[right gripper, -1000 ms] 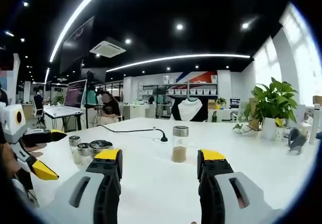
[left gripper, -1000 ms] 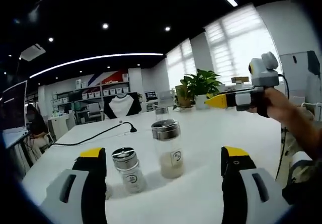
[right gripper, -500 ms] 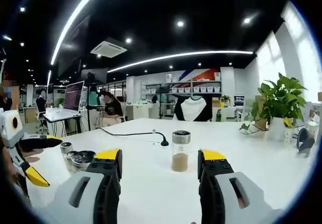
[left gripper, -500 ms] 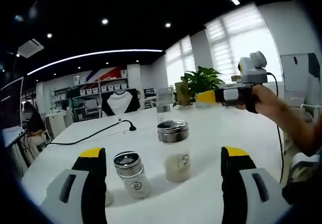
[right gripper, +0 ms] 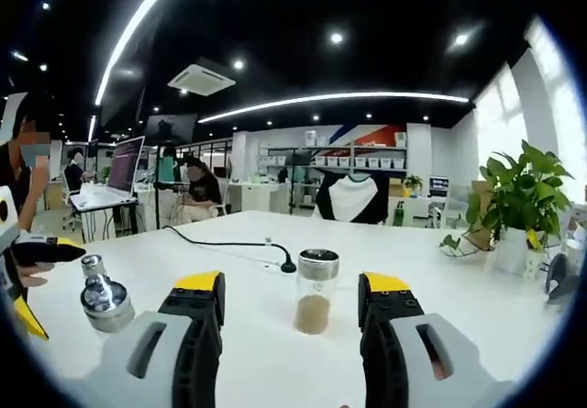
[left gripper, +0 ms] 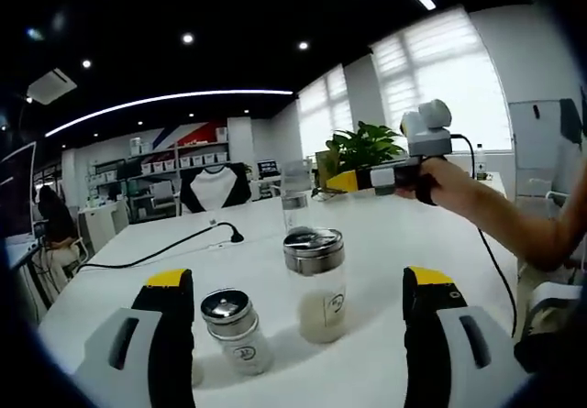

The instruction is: Rotate the seasoning bottle until the label or dispensing opening points toward the visible target arrow and the bottle remains upright within the marked orientation range

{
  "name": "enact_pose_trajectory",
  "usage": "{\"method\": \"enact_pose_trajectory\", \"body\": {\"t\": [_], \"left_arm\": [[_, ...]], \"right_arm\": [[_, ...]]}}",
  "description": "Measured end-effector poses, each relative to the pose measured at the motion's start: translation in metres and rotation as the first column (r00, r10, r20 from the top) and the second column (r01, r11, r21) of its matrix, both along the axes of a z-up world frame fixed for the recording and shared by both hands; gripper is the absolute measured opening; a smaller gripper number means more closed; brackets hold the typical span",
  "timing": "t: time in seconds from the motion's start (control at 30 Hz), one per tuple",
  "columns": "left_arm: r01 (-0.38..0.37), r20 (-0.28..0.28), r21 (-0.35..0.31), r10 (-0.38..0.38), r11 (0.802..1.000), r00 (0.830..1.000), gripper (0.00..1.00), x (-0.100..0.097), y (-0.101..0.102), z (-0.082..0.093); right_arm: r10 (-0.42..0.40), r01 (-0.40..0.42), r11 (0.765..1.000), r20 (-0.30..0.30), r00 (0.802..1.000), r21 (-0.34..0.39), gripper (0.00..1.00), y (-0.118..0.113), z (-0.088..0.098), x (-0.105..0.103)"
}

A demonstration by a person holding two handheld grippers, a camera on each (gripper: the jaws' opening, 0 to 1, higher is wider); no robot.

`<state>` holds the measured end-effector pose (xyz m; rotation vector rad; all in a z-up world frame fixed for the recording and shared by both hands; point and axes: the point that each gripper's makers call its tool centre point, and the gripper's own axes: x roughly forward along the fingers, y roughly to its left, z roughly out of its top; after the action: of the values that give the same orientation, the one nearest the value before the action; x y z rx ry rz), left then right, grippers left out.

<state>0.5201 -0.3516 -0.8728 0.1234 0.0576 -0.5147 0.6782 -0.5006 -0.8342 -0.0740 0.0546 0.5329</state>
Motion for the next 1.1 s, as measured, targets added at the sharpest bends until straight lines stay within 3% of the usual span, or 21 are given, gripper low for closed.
{"method": "enact_pose_trajectory", "body": {"t": [0.13,0.5,0.93,1.1], "left_arm": [[-0.005,0.004,-0.009,0.005,1.000,1.000,1.00,0.001,-0.001,0.002],[0.000,0.005,-0.026,0.000,1.000,1.000,1.00,-0.002,-0.005,0.006],[0.041,-0.021,-0.017,-0.041,0.999,0.999,1.00,-0.005,-0.011,0.000],[0.035,-0.041,-0.026,-0.036,0.999,0.998,1.00,-0.005,-0.010,-0.005]], "right_arm": [[-0.015,0.015,1.000,0.003,1.000,-0.008,0.58,-0.001,-0.001,0.017],[-0.032,0.033,0.999,-0.068,0.997,0.009,0.57,0.007,-0.015,0.060],[-0.060,0.065,0.997,-0.102,0.993,0.047,0.56,0.015,-0.031,0.093],[-0.059,0.063,0.997,-0.106,0.993,0.041,0.56,0.017,-0.035,0.115]]}}
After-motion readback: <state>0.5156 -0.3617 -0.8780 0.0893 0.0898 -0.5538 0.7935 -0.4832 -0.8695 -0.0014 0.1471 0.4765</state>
